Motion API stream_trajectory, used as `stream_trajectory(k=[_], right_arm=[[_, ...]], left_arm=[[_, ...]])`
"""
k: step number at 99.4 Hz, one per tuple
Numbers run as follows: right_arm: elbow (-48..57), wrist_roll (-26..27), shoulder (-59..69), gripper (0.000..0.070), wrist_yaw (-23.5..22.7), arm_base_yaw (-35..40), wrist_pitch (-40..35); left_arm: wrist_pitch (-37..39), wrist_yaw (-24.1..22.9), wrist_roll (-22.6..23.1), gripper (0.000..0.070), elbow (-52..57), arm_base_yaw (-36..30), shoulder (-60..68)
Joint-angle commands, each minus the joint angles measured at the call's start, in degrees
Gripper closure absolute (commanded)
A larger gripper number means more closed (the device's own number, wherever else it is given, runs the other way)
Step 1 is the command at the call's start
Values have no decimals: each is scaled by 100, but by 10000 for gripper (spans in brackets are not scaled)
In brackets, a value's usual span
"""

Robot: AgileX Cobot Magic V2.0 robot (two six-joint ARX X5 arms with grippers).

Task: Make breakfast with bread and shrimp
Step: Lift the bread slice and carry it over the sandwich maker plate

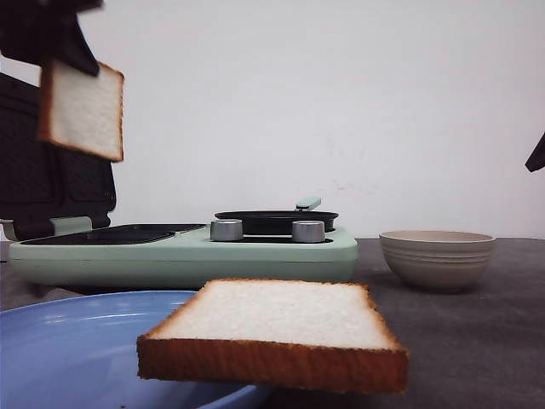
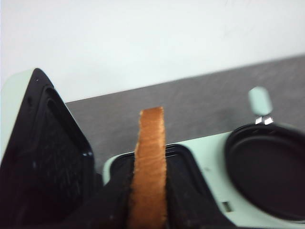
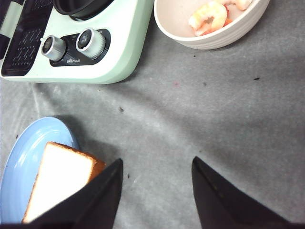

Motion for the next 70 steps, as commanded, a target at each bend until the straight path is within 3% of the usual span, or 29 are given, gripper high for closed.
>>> stream_trajectory(k=[1,37,70], right_arm=[[107,-155,24,419,2,-7,74],[107,-240,24,419,4,-7,76],[107,-319,24,420,44,-7,74]], left_arm=[[24,-280,691,696,334,-107,361],[52,-1574,2277,696,1456,-608,1952],[317,-2013,2973,697,1969,-754,2876]])
